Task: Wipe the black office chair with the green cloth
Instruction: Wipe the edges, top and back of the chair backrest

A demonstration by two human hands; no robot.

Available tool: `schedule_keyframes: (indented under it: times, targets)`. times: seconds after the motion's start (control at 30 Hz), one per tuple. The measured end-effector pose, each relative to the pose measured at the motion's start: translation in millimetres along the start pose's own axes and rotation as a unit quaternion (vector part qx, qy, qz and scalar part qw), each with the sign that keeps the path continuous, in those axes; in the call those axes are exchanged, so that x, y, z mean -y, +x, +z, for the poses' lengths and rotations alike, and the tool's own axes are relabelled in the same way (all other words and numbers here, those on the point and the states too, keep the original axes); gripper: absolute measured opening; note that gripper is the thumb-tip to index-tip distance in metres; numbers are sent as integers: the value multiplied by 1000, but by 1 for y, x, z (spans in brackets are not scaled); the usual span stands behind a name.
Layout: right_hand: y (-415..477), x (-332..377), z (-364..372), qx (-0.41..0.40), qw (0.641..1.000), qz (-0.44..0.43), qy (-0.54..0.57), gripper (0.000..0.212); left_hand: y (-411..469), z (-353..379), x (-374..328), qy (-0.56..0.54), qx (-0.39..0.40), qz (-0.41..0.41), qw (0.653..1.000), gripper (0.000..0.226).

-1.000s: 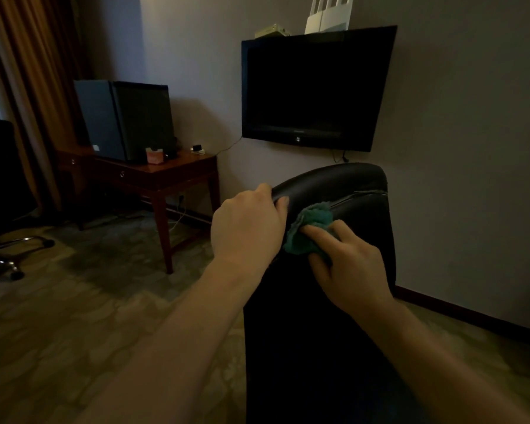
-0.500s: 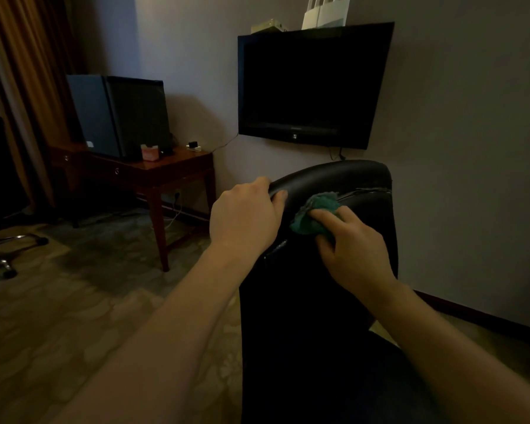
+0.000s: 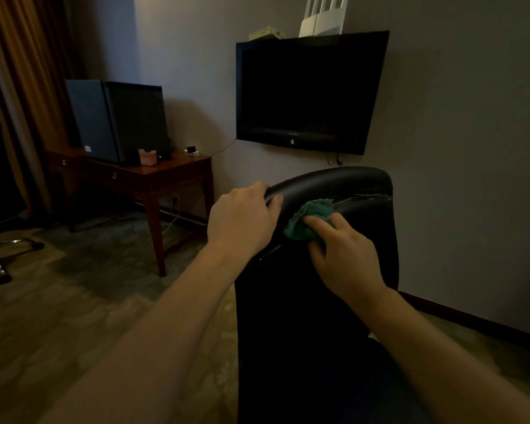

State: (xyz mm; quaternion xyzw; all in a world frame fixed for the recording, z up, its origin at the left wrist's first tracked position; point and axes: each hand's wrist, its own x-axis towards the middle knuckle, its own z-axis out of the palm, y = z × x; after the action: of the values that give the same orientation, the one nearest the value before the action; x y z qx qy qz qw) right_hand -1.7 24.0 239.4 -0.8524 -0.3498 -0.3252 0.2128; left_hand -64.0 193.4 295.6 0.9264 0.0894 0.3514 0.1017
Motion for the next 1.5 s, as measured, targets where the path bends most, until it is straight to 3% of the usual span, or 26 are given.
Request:
schedule_keyframes:
  times: [0.17, 0.3, 0.47, 0.67, 0.73, 0.9, 1.07, 1.27, 1.33, 1.5]
  targets:
    - [-8, 4, 4, 32, 997, -71, 0, 44, 4, 4, 2, 7, -2, 8, 1000, 38]
    - [-2, -14, 10, 34, 998, -44, -14, 46, 9, 6, 3, -4, 5, 14, 1000, 39]
    - [14, -43, 5, 43, 997, 67, -14, 45, 15, 10, 3, -8, 15, 30, 999, 39]
    - [2, -21, 6, 26, 999, -35, -15, 45, 19, 13, -3, 59, 4, 20, 998, 34]
    - [4, -20, 7, 24, 999, -27, -10, 45, 28, 16, -10, 98, 6, 22, 995, 33]
    - [1, -22, 11, 26, 999, -18, -2, 48, 61, 26, -32, 134, 120, 53, 982, 41]
    - [4, -38, 9, 19, 999, -28, -8, 45, 51, 30, -29, 159, 85, 62, 982, 40]
    - [7, -37, 11, 13, 998, 55, 1, 47, 35, 15, -26, 176, 83, 61, 979, 39]
    - [-1, -29, 5, -5, 1000, 15, 18, 46, 33, 8, -29, 178, 109, 55, 976, 38]
    - [-23, -6, -4, 37, 993, -99, 57, 45, 63, -5, -39, 140, 280, 1, 950, 55]
